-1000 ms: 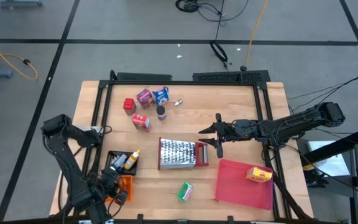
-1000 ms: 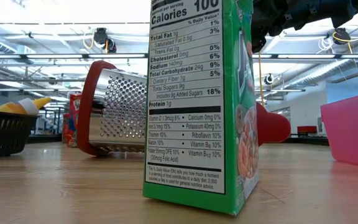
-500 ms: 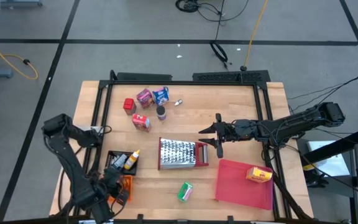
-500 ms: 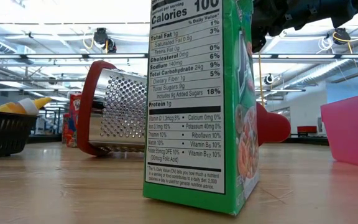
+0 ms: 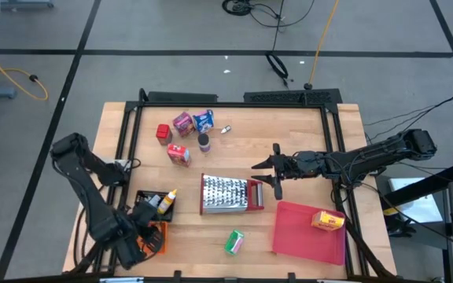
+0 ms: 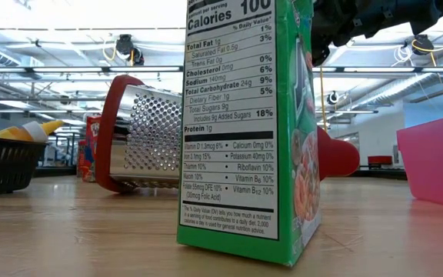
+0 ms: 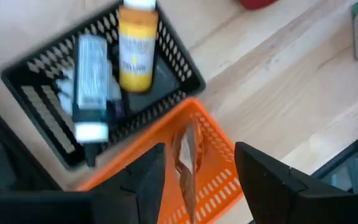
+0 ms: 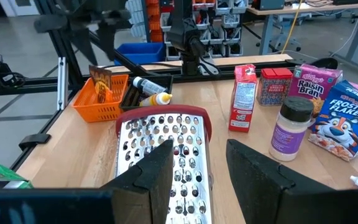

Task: Pick & Place Kitchen Items
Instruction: Put the red cereal box into the pink bin

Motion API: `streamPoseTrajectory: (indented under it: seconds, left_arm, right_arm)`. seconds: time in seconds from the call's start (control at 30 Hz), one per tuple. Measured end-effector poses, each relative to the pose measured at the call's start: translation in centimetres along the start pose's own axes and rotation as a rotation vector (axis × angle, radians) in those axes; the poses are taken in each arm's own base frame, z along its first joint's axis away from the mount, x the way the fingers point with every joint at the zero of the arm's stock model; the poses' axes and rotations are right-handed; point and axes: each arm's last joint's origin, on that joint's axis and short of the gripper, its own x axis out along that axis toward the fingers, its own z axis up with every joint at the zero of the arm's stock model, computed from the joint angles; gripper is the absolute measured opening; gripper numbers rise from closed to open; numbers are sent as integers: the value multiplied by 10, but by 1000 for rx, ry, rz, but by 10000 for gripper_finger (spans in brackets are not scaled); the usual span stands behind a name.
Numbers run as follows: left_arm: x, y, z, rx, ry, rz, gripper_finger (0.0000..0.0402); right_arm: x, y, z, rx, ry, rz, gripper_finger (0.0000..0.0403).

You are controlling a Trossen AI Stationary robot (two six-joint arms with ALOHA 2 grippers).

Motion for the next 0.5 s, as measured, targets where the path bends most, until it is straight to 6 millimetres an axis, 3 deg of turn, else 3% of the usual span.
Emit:
streamPoseTrajectory:
  seconds: [0.5]
  left_arm:
    - [-32,41,95,335,-98,22,191]
  right_arm:
    - [0,0,0,0,1,0,141]
